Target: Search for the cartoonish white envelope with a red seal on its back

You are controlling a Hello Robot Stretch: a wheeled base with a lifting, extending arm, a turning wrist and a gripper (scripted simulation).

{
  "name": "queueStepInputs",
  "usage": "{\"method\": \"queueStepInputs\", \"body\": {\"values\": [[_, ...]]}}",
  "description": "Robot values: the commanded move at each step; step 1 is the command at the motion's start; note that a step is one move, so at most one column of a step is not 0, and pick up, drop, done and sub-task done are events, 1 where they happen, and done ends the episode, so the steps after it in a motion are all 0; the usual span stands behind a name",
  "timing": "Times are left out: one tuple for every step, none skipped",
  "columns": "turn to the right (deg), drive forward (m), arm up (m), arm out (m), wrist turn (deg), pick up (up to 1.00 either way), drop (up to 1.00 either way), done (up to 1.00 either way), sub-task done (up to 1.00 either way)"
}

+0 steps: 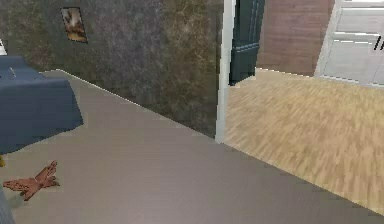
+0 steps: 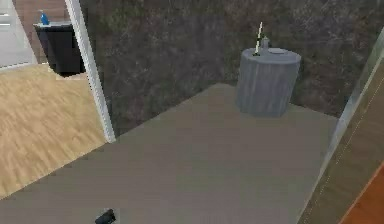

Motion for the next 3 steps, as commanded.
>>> {"method": "queueStepInputs", "body": {"values": [[-21.0, 0.0, 0.0, 0.0, 0.0, 0.0, 0.0, 0.0, 0.0], [0.0, 1.0, 0.0, 0.0, 0.0, 0.0, 0.0, 0.0, 0.0], [0.0, 1.0, 0.0, 0.0, 0.0, 0.0, 0.0, 0.0, 0.0]]}}
